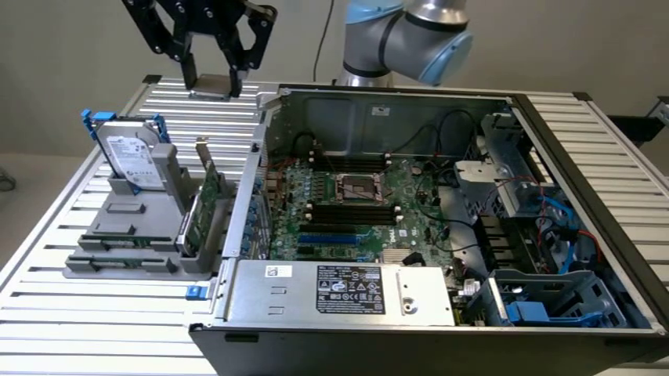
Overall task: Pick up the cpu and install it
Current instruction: 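Pick up the cpu and move it towards the insertion slot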
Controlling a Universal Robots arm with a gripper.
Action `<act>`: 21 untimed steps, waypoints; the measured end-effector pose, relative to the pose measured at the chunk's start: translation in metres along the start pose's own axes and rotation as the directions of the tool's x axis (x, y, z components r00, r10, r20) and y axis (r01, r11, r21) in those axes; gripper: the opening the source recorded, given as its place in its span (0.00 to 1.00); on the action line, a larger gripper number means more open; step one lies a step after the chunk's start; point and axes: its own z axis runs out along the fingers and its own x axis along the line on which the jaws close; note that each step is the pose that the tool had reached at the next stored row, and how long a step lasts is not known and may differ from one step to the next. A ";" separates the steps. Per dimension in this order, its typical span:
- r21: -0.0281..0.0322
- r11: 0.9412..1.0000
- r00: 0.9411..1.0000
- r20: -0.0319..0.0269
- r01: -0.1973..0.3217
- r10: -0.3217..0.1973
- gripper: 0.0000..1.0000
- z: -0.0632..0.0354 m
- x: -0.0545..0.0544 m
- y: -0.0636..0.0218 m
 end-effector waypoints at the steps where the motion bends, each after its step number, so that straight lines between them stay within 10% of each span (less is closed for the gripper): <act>1: 0.000 1.000 1.000 -0.001 0.000 0.000 0.55 -0.0009 -0.005 0.0004; 21: -0.012 1.000 1.000 -0.010 0.000 0.000 0.55 -0.0132 -0.095 0.0067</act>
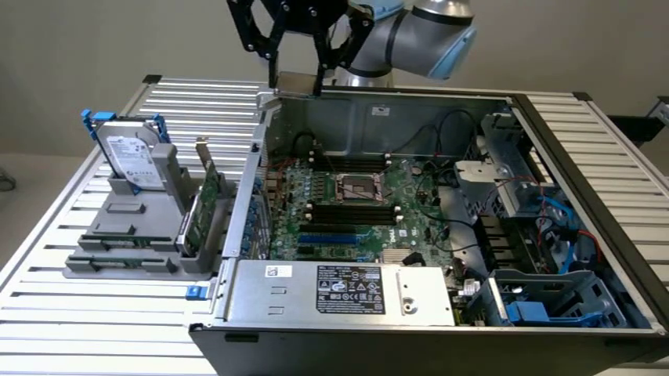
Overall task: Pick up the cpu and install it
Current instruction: 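Pick up the cpu and move it towards the insertion slot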
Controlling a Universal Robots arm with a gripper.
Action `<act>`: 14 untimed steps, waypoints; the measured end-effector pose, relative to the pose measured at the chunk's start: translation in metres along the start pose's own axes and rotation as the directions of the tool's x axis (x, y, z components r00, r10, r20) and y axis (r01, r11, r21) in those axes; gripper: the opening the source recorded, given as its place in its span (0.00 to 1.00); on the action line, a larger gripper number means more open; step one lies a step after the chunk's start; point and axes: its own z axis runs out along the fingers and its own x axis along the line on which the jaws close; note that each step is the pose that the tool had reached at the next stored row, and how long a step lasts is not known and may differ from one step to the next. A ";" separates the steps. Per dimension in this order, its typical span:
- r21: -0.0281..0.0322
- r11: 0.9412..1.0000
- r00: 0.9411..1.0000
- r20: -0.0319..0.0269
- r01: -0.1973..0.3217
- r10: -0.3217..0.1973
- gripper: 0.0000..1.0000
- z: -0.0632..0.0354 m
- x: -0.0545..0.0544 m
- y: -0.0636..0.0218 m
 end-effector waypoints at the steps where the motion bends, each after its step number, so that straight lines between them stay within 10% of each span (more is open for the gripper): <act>1: 0.000 1.000 1.000 0.000 0.000 0.000 0.55 -0.0001 -0.005 0.0004; 14: 0.000 1.000 1.000 0.000 0.000 0.000 0.55 0.0183 -0.065 0.0202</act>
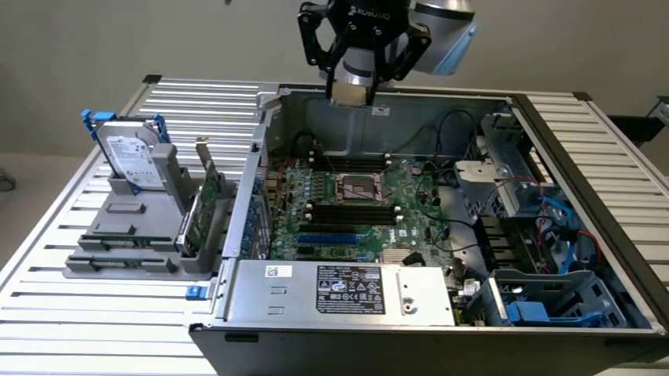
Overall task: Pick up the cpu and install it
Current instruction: 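Pick up the cpu and move it towards the insertion slot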
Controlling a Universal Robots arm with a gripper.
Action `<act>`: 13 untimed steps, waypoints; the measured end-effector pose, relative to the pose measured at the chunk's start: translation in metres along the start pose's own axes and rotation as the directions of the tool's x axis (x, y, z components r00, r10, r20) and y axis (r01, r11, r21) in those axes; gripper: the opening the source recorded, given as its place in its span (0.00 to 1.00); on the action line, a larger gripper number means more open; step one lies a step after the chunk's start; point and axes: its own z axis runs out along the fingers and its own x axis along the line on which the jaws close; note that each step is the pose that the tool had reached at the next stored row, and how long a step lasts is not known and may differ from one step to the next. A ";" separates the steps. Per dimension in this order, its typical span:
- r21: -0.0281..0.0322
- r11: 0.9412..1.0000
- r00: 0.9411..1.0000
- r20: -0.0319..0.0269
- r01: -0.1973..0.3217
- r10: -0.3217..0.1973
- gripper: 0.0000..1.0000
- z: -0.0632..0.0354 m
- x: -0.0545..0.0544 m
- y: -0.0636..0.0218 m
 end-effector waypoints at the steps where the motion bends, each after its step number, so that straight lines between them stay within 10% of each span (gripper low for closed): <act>1: 0.000 1.000 1.000 0.000 0.000 0.000 0.55 0.0015 -0.004 0.0018; 13: 0.000 1.000 1.000 0.000 0.000 0.000 0.55 0.0239 -0.025 0.0292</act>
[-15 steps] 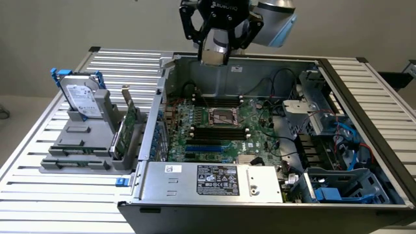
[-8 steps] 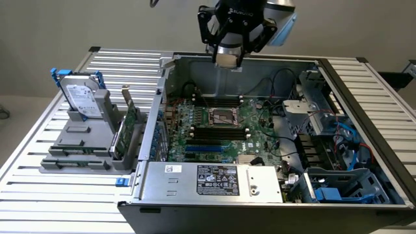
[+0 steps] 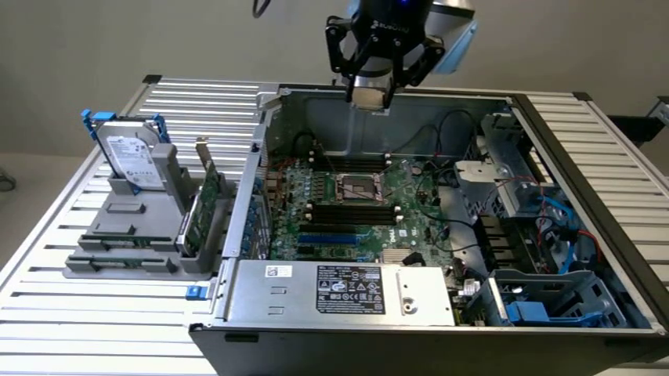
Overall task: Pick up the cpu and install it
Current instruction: 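Pick up the cpu and move it towards the insertion slot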
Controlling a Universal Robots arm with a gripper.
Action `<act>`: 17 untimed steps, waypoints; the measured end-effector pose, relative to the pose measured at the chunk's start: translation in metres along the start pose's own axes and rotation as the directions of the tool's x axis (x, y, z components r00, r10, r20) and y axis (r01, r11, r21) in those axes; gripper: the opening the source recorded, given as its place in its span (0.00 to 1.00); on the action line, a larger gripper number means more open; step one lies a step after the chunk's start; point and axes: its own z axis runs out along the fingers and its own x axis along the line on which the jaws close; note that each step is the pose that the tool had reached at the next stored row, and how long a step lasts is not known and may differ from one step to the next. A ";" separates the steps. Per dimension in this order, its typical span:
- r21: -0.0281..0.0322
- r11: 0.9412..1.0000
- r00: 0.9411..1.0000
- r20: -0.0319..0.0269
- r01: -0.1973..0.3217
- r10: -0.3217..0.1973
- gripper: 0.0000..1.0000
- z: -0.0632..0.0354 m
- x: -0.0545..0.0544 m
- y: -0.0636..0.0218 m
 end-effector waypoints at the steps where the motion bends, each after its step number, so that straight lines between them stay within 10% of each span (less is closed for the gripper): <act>1: 0.000 1.000 1.000 0.000 0.000 0.000 0.55 0.0020 -0.001 0.0026; 7: 0.002 1.000 1.000 0.001 0.005 -0.005 0.55 0.0141 -0.003 0.0165; 17: 0.017 1.000 0.999 0.026 0.022 -0.022 0.55 0.0282 -0.007 0.0300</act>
